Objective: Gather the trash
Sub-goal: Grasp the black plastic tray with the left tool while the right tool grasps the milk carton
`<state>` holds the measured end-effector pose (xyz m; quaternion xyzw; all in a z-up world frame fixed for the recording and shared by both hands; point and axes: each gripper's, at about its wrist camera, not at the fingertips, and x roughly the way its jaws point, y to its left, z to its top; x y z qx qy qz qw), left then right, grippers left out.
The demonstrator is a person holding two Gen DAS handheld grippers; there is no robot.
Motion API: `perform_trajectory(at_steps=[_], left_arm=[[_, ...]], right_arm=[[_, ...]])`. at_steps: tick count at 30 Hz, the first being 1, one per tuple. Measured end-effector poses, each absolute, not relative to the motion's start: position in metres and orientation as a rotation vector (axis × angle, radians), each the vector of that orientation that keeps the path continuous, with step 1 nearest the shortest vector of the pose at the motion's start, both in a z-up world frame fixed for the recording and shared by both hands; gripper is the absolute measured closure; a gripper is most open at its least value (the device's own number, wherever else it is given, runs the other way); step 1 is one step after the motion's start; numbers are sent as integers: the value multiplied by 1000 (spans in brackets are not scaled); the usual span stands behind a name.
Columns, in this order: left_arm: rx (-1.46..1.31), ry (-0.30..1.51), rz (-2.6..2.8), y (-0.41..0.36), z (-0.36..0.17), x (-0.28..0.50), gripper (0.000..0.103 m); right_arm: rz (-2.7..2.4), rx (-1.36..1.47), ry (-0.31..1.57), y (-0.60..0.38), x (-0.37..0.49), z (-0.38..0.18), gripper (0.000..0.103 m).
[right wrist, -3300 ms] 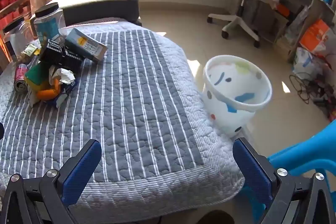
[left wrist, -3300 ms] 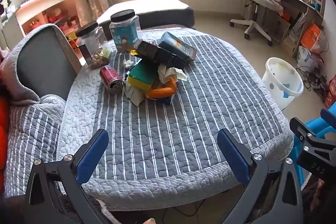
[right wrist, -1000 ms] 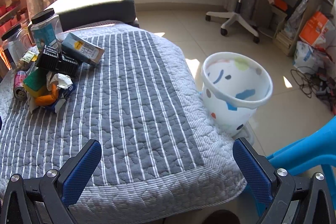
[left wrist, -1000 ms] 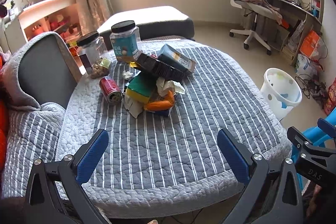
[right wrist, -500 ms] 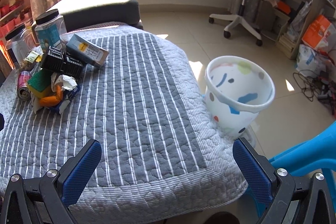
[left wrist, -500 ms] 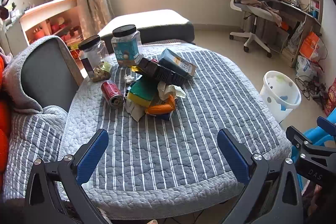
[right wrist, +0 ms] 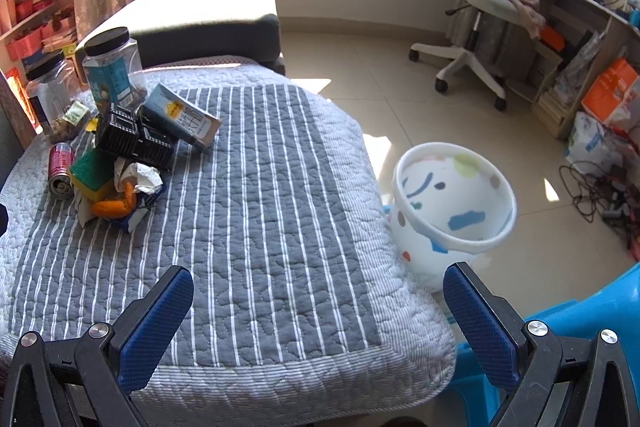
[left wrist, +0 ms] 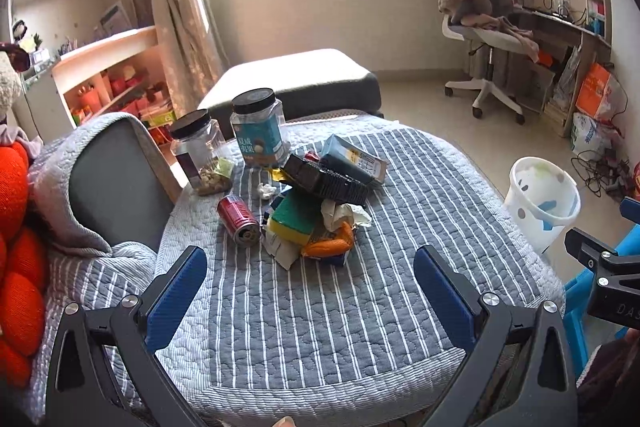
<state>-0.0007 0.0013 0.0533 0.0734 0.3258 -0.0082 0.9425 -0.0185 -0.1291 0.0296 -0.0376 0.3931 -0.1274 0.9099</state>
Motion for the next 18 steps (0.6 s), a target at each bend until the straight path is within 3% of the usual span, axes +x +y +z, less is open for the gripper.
perform_trajectory(at_steps=[18], left_arm=[[225,644,-94,7,81,63,0]], right_arm=[[-150,-145,870,-120,52,54,1]])
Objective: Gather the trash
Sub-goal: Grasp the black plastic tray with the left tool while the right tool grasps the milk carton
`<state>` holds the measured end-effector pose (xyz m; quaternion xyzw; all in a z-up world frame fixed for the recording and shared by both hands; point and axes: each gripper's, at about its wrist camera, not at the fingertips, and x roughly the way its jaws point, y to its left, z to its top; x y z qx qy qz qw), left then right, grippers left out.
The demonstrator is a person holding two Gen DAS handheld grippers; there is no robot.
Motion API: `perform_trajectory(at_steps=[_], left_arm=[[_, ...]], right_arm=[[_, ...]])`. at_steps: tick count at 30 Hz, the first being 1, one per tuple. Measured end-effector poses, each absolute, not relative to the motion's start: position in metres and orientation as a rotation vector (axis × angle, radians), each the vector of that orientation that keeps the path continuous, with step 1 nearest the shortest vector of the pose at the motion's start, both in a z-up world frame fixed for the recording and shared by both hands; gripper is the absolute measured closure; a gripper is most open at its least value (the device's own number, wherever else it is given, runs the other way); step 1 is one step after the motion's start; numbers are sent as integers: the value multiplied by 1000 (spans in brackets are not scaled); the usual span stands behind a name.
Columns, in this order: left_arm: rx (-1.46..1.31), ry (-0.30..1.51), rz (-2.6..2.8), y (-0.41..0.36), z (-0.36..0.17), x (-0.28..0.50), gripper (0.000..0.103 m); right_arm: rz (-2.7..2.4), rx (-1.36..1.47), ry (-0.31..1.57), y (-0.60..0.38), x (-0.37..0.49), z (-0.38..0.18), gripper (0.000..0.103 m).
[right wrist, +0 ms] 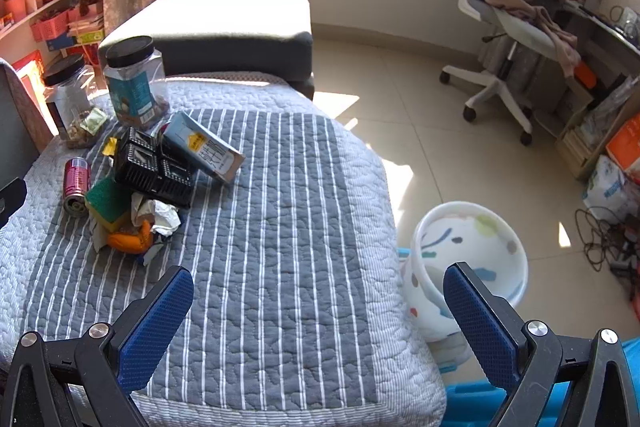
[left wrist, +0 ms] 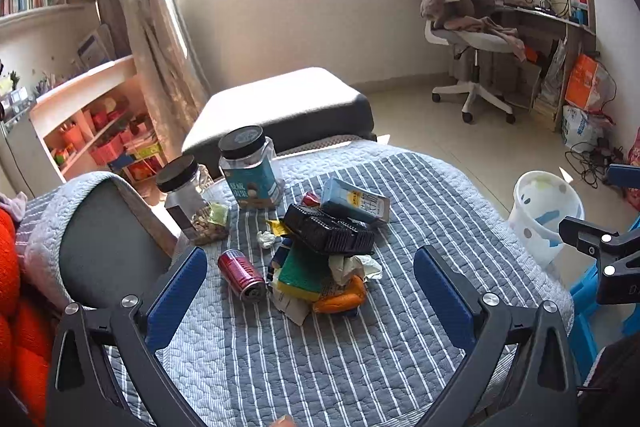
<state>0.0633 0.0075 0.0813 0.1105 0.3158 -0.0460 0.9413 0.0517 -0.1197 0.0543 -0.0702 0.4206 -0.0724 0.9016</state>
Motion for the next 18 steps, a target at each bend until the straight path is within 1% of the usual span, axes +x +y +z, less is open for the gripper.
perform_trajectory(at_steps=[3,6,9,13,17,18], left_arm=[[212,722,-97,17,80,91,0],[135,793,-126,37,72,119,0],[66,876,-118,60,49,149,0],[-51,1003,-126,91,16,190,7],[-180,1061,-172,100,-4,219,9],[-207,1073,-187,98,-8,225,11]], right_arm=[[-120,-106,901,-121,73,52,0],[-93,-69,930,-122,94,45,1],[-91,-67,952,-123,112,29,1],[-61,-31,1041,-125,136,1,1],[-66,-22,1047,-128,159,-5,1],[-69,-11,1047,-130,165,-6,1]])
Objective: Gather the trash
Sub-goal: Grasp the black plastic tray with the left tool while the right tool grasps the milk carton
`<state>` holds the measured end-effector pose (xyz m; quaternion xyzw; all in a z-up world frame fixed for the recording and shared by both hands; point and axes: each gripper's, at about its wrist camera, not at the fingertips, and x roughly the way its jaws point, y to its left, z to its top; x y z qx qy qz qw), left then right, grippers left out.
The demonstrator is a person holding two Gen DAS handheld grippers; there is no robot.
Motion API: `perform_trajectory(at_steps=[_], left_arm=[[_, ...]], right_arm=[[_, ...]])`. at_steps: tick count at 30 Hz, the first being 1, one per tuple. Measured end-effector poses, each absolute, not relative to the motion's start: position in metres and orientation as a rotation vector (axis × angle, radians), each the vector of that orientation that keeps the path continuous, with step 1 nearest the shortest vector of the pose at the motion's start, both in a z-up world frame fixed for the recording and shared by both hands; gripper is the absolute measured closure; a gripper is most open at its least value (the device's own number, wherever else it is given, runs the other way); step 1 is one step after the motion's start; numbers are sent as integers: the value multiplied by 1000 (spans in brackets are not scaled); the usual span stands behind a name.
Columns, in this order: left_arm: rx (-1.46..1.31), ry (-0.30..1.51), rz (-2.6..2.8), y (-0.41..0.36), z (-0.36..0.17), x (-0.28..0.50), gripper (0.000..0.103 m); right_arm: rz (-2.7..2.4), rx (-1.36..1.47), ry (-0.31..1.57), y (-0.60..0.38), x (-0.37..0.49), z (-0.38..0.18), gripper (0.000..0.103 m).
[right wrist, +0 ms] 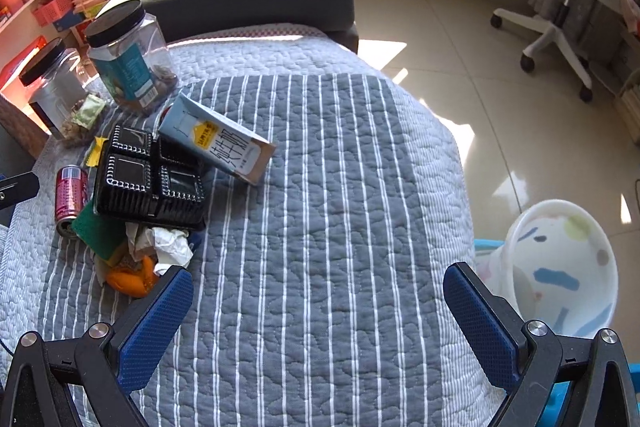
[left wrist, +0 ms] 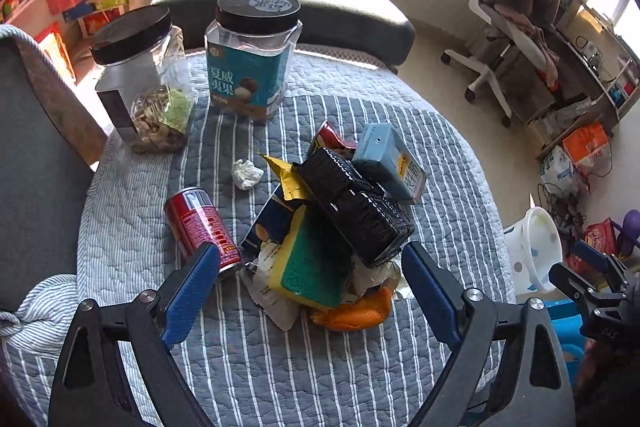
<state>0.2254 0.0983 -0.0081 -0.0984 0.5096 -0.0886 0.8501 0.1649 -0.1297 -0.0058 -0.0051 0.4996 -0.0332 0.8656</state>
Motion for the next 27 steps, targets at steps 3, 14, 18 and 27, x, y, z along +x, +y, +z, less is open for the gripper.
perform_trajectory(at_steps=[3,14,18,27], left_arm=[[-238,1095,-219,83,-18,247,14],[-231,1197,-226,41,-56,277,51],[-261,1148,-266,50,-40,268,62],[-331,1006,-276,93,8,243,64]], right_arm=[[-90,1,1052,-135,181,-12,1],[-164,56,1086,-156,224,-38,1],[-140,57,1087,-152,235,-43,1],[43,-130,1115,-114,292,-78,1]])
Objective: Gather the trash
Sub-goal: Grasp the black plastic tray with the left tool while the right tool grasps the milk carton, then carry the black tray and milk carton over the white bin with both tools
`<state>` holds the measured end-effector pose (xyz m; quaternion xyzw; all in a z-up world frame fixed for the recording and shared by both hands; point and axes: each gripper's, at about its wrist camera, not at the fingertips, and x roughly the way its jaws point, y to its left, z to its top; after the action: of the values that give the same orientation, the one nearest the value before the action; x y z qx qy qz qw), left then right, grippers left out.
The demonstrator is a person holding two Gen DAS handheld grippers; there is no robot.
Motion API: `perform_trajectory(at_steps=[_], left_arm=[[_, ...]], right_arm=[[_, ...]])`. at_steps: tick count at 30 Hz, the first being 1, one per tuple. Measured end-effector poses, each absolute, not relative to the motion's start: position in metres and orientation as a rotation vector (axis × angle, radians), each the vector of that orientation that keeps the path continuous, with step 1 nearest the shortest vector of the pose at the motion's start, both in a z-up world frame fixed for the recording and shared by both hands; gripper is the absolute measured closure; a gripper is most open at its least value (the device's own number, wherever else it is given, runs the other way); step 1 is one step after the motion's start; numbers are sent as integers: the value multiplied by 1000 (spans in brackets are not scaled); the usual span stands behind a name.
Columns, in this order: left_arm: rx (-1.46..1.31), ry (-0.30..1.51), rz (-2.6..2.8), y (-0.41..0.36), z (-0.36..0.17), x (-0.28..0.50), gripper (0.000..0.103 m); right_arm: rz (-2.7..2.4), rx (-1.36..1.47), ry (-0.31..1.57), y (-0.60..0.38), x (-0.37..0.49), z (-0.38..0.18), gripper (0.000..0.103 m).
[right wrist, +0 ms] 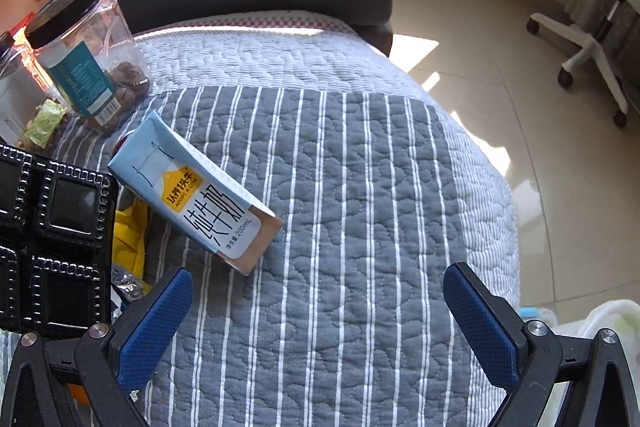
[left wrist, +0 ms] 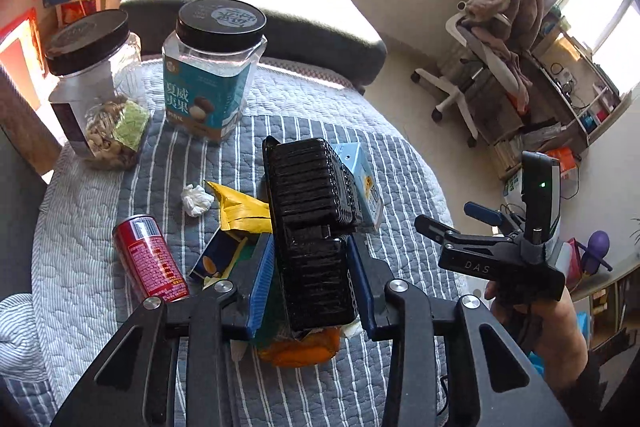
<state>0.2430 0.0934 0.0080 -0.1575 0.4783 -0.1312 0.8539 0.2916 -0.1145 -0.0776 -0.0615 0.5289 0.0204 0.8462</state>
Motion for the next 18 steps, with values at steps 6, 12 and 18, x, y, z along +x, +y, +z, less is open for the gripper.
perform_trajectory(at_steps=[6,12,18], left_arm=[[-404,967,-233,126,19,237,64],[-442,934,-231,141,24,235,64],[-471,896,-229,146,29,234,68]], right_arm=[[200,-209,1145,-85,324,-114,3],[276,-227,1159,-66,342,-138,34],[255,-209,1137,-68,320,-120,42]])
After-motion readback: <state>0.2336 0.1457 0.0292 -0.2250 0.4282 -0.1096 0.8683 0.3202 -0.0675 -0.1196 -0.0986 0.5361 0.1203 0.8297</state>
